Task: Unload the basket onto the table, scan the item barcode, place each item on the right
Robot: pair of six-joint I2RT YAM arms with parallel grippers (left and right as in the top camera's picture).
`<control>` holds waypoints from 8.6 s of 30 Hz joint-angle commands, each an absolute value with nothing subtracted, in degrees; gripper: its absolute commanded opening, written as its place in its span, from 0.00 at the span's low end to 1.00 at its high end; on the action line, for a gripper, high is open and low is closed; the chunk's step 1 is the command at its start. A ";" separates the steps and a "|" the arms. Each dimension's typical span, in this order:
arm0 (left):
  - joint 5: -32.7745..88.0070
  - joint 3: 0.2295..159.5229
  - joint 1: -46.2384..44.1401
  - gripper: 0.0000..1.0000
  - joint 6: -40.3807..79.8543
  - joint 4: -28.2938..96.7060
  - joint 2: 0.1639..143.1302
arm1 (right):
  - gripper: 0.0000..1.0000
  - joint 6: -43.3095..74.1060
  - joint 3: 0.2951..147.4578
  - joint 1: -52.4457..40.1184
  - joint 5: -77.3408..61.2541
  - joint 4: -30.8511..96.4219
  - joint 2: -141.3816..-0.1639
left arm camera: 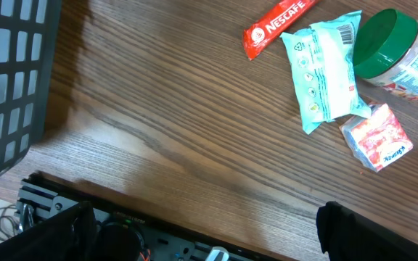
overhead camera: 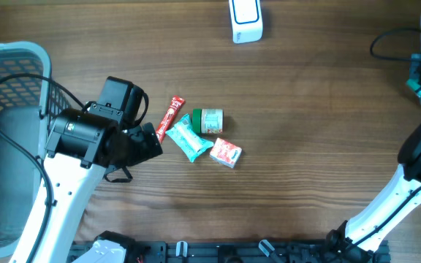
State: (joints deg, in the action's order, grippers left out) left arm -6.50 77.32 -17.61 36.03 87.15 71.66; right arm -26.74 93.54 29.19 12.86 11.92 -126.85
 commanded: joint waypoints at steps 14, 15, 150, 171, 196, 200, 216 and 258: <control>-6.22 77.30 -17.41 1.00 35.14 87.05 71.13 | 1.00 2.55 94.17 23.33 -11.99 26.37 -105.43; -6.22 77.32 -17.41 1.00 35.14 87.05 71.13 | 0.99 7.07 94.17 22.17 -16.49 29.41 -103.09; -6.22 77.30 -17.41 1.00 35.14 87.02 71.13 | 0.91 31.51 75.33 -20.18 12.60 29.67 -110.74; -6.22 77.32 -17.41 1.00 35.14 87.02 71.13 | 1.00 33.65 75.37 -21.37 4.62 46.15 -111.42; -6.22 77.30 -17.41 1.00 35.14 87.02 71.13 | 0.66 49.47 76.14 -21.43 -4.99 20.14 -114.89; -6.22 77.30 -17.41 1.00 35.14 87.02 71.13 | 0.65 48.88 76.16 -21.37 -1.32 24.67 -114.37; -6.22 77.30 -17.41 1.00 35.14 87.02 71.13 | 1.00 46.30 76.16 -21.12 5.80 43.07 -94.67; -6.22 77.30 -17.41 1.00 35.14 87.02 71.13 | 0.78 35.64 83.42 -12.95 -10.44 43.35 -114.80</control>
State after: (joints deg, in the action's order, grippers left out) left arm -6.50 77.32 -17.61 36.03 87.11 71.66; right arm 39.42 78.56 -15.07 2.37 38.94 -115.74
